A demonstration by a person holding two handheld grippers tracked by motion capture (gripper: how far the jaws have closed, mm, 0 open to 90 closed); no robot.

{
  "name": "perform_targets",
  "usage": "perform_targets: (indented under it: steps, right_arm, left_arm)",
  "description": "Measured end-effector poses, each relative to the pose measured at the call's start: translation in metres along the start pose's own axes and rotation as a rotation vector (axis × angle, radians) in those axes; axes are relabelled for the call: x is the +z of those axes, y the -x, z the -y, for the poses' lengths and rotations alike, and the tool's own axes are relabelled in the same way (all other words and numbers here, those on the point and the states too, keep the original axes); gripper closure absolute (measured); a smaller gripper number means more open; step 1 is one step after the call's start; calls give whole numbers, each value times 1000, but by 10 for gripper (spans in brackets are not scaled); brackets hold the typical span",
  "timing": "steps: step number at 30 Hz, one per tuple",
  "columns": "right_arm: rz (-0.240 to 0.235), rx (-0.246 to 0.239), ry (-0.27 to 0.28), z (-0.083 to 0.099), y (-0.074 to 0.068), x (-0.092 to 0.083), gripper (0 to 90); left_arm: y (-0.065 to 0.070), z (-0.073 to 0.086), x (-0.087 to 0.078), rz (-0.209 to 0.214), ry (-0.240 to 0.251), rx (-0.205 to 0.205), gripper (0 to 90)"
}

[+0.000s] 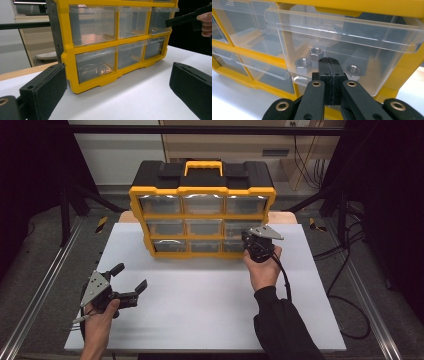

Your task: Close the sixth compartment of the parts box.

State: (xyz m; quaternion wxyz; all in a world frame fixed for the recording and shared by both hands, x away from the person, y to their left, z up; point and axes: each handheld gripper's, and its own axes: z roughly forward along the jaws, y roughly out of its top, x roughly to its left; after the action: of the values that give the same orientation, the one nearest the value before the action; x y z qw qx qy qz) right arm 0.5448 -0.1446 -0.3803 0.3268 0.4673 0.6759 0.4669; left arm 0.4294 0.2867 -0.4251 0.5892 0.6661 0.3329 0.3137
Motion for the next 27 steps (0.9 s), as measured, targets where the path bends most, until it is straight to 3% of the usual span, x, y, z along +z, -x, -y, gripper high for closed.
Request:
perform_targets:
  steps: [27]
  right_arm:
    - [11, 11, -12, -8, 4, 13, 900]
  left_arm:
    - [0, 0, 0, 2, 0, 0, 12]
